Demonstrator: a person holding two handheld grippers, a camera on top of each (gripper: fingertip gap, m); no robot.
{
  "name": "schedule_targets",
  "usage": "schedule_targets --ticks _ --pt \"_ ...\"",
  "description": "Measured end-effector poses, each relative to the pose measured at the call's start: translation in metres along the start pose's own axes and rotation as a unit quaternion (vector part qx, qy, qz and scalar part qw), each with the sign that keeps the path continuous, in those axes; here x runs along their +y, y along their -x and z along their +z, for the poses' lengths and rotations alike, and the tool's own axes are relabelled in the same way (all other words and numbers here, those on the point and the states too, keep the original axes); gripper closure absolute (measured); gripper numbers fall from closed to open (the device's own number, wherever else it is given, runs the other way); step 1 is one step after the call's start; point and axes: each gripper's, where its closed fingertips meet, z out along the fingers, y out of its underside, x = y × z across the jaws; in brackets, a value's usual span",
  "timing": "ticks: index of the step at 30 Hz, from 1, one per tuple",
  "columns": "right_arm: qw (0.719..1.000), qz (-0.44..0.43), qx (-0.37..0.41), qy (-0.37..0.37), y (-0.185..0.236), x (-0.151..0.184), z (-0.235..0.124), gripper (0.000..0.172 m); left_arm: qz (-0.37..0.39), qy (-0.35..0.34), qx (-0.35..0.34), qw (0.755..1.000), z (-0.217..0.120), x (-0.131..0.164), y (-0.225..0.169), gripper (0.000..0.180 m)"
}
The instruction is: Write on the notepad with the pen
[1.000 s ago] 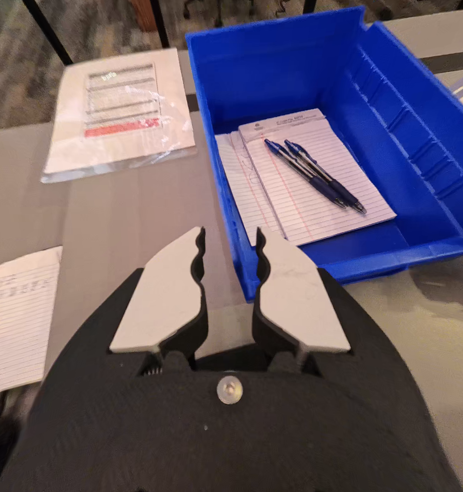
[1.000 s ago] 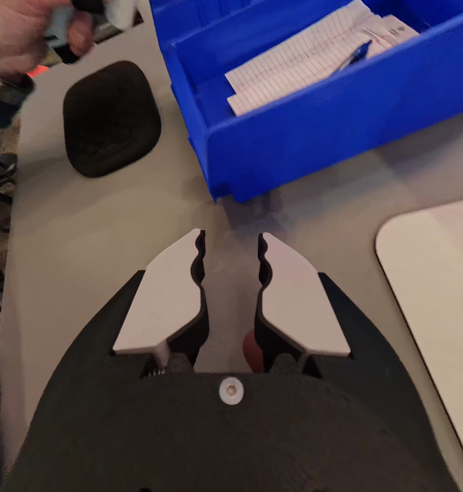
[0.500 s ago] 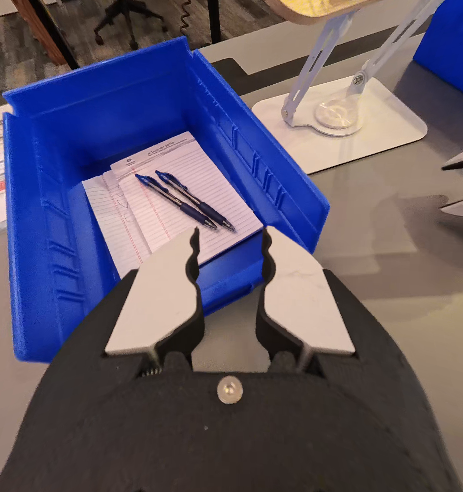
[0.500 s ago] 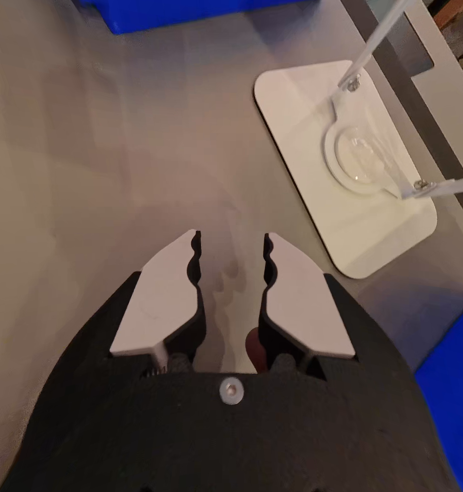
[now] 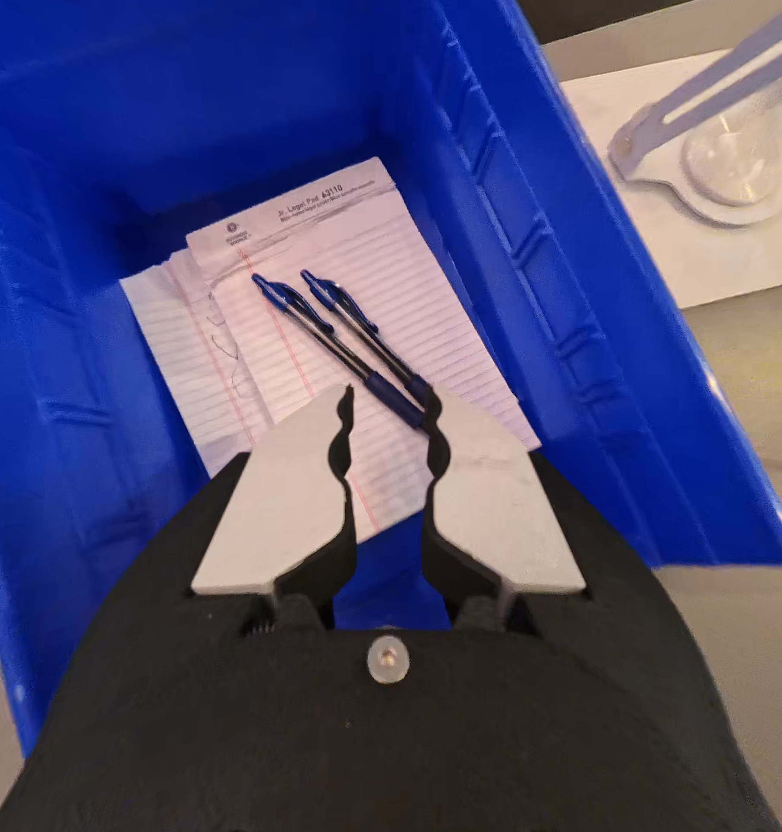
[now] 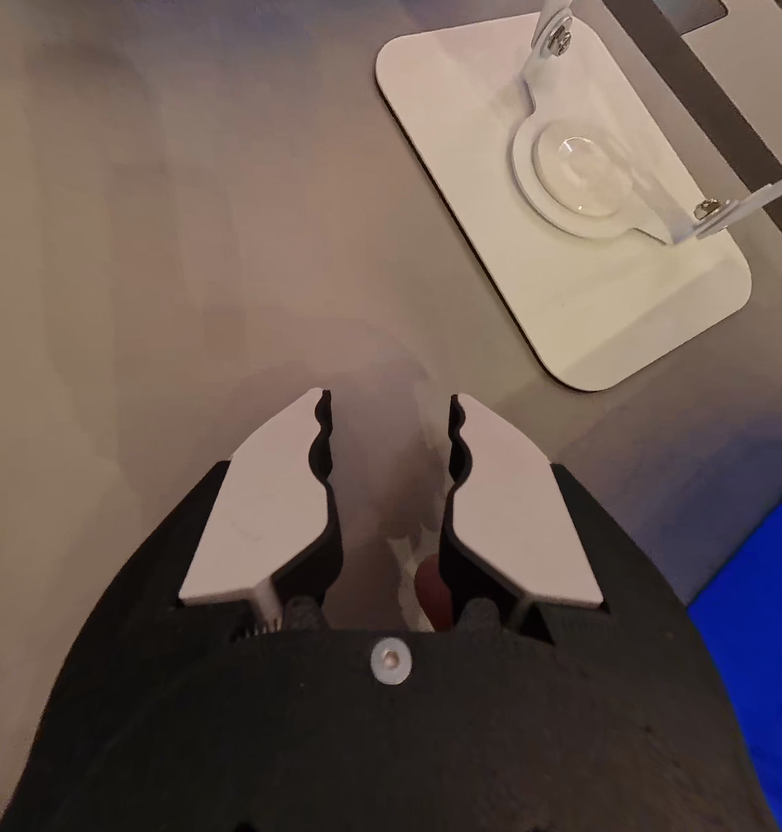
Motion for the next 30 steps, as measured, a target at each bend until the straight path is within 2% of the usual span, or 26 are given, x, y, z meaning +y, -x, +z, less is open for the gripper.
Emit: schedule_targets --ticks 7,12,17,20,23,25,27,30 --pt "1.000 0.001 -0.014 -0.003 0.002 0.001 0.001 0.122 0.022 0.098 -0.047 0.994 0.040 0.005 0.023 0.157" --pt "1.000 0.012 -0.024 -0.011 0.000 0.000 0.000 0.122 0.005 0.121 -0.036 0.992 0.055 0.012 0.027 0.154" --pt "1.000 0.015 -0.025 -0.011 -0.001 0.001 0.000 0.123 0.029 0.131 -0.040 0.990 0.060 0.010 0.027 0.166" --pt "1.000 0.016 -0.024 -0.011 -0.003 0.002 -0.001 0.123 0.053 0.123 -0.069 0.989 0.060 0.008 0.035 0.171" --pt "0.999 0.019 -0.022 -0.013 -0.006 0.002 -0.003 0.123 0.056 0.094 -0.070 0.992 0.050 0.001 0.036 0.171" --pt "0.999 0.021 -0.021 -0.013 -0.008 0.003 -0.005 0.123 0.056 0.059 -0.073 0.994 0.032 -0.009 0.035 0.171" --pt "0.999 0.024 -0.023 -0.016 -0.011 0.005 -0.009 0.123 0.037 0.008 -0.048 0.998 0.003 -0.020 0.025 0.171" --pt "0.999 0.031 -0.014 -0.021 -0.023 0.013 -0.021 0.124 0.014 -0.081 0.011 0.997 -0.059 -0.035 -0.006 0.171"
